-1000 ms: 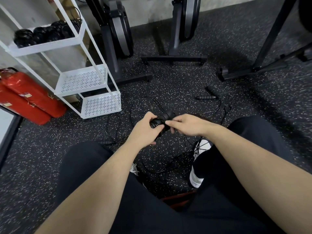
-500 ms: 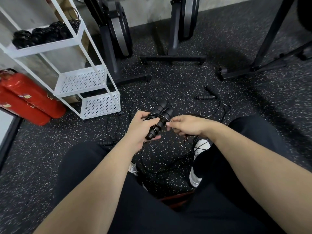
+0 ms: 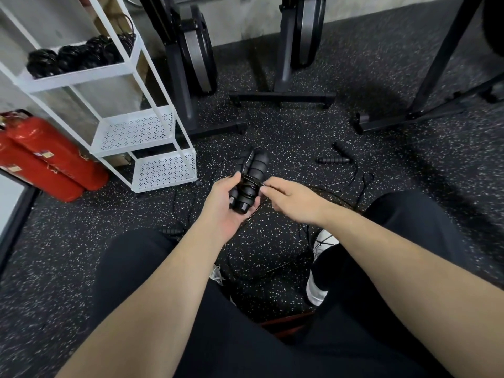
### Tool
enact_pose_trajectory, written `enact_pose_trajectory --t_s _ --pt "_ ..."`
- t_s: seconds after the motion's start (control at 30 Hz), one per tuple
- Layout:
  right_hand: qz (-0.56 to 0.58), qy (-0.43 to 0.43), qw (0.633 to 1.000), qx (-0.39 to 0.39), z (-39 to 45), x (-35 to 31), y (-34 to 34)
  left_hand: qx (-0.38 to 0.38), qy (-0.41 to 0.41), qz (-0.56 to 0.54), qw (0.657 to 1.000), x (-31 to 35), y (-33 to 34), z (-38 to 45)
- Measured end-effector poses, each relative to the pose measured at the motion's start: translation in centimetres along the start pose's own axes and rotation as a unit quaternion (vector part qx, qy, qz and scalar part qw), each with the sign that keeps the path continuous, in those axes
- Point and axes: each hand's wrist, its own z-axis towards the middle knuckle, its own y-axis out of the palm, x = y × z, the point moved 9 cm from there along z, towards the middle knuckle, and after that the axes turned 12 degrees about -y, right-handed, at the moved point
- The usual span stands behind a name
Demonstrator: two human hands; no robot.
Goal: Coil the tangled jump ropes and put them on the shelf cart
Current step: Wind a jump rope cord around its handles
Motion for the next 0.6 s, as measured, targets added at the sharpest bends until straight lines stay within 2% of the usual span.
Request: enact_pose_trajectory --t_s 0.13,0.23,0.33,0.6 --pt "-0.055 0.066 0.995 -0.041 -0.5 1.1 0.0 0.003 -0.009 -0.067 0.998 0.1 -0.4 -0.3" --pt "-0.119 0.076 0.988 -0.064 -1.1 1.7 -0.6 0.007 0.008 -0.095 0.995 0.9 -1.2 -0.2" --pt "-0.078 0.063 0.994 -0.037 -0.8 1.5 -0.5 0.002 0.012 -0.092 0.996 1.1 -1.1 -0.4" --pt "0.025 0.051 0.998 -0.033 -1.0 1.7 -0.2 0.007 0.012 -0.038 0.999 1.7 -0.7 -1.0"
